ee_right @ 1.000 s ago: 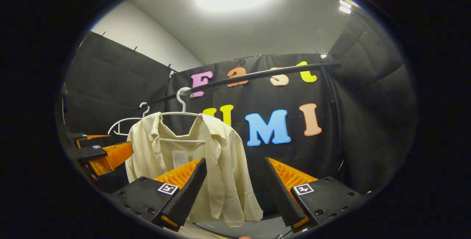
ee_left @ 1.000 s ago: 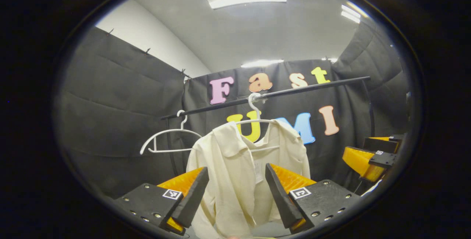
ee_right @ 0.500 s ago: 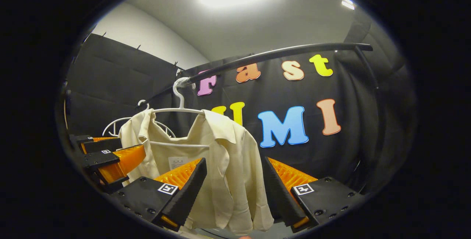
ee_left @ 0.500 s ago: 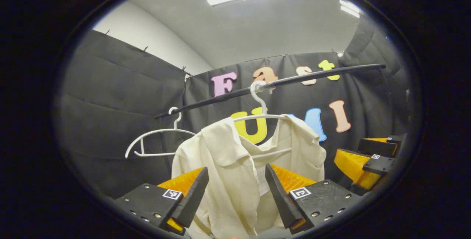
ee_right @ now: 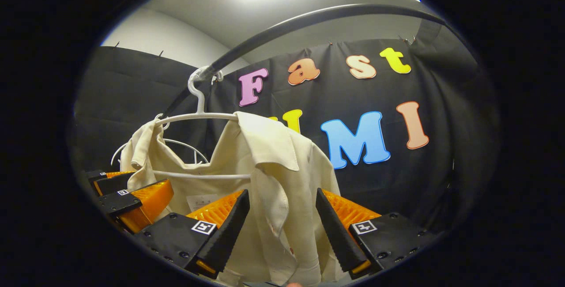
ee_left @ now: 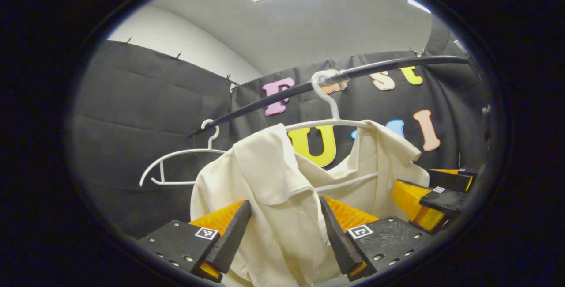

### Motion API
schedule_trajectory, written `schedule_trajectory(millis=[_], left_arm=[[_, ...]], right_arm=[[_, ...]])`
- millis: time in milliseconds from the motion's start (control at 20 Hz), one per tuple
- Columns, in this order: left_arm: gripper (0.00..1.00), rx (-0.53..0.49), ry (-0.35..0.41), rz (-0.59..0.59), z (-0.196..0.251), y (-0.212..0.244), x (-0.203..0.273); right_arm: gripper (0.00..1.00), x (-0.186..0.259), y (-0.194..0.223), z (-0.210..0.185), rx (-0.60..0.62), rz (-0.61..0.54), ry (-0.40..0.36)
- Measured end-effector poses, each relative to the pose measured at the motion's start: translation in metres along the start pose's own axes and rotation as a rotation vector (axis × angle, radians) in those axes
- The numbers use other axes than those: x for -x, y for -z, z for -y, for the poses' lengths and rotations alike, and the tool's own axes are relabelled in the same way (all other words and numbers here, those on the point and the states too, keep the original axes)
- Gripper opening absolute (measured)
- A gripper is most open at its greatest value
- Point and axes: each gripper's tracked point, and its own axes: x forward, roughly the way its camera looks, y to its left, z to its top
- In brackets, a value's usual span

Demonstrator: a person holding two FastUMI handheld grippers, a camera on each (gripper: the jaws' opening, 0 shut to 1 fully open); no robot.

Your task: Grasp the clothes on the hanger with both hands and then place them into the laundry hamper below.

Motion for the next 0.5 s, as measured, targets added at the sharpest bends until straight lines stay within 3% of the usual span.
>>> schedule_trajectory(millis=[500], left_arm=[[0.9, -0.037, -0.127, 0.003, -0.005, 0.005, -0.022]], right_arm=[[0.93, -0.041, 0.009, 0.0, -0.043, -0.001, 0.051]])
